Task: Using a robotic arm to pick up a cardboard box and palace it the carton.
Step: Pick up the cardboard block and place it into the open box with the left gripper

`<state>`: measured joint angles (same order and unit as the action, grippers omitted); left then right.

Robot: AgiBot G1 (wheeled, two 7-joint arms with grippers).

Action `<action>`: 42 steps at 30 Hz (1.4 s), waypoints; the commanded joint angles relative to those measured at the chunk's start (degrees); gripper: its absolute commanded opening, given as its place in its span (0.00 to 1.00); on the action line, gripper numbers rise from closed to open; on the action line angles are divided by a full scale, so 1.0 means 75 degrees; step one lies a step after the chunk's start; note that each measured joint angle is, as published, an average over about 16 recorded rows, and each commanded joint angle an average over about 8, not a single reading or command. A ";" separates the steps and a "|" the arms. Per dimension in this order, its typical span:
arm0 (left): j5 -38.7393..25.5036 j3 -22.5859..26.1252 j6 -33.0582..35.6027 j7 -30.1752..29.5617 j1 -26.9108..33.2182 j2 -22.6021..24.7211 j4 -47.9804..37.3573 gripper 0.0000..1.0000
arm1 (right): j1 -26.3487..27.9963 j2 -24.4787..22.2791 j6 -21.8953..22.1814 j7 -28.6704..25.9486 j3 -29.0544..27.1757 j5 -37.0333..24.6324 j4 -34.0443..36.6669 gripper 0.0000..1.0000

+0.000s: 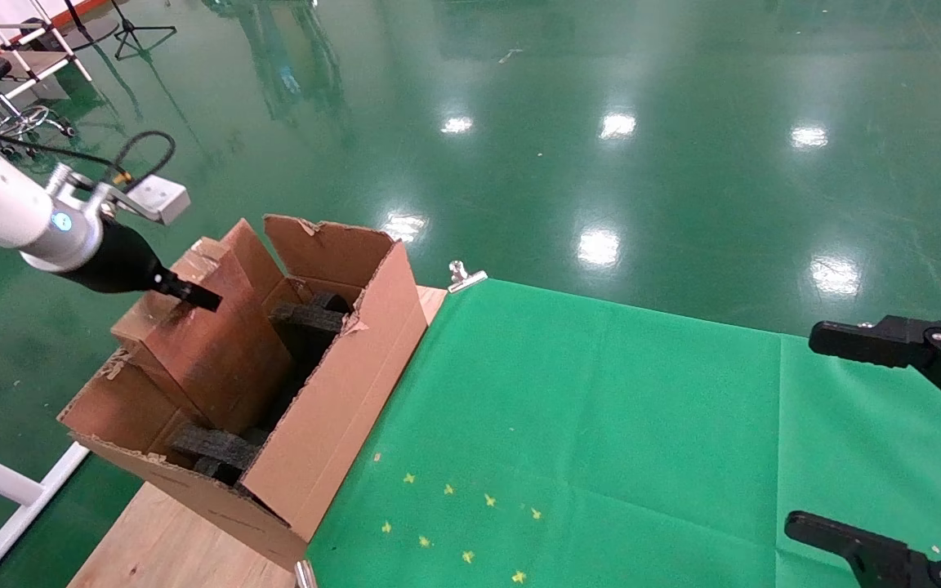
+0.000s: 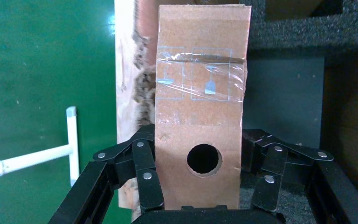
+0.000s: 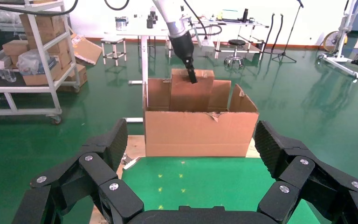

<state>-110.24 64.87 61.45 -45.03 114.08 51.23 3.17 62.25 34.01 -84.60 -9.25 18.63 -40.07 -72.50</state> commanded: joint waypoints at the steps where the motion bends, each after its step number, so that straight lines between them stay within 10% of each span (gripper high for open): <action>1: 0.0002 -0.0001 -0.0093 -0.0062 -0.0110 0.0079 -0.0103 0.00 | 0.0000 0.0000 0.0000 0.0000 0.0000 0.0000 0.0000 1.00; 26: 0.0061 -0.0037 -0.1996 -0.0590 -0.1848 0.0506 -0.0482 0.02 | 0.0001 -0.0002 0.0002 0.0002 0.0004 0.0003 0.0000 1.00; 34: 0.0116 -0.0079 -0.2804 -0.0653 -0.2248 0.0534 -0.0440 1.00 | -0.0001 -0.0002 0.0004 0.0003 0.0004 0.0004 0.0001 1.00; 42: 0.0128 -0.0086 -0.2861 -0.0655 -0.2243 0.0532 -0.0423 1.00 | -0.0001 -0.0003 0.0005 0.0003 0.0004 0.0005 0.0002 1.00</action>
<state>-109.29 64.24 40.06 -49.94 97.23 55.22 -0.04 62.24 33.99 -84.56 -9.23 18.66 -40.03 -72.48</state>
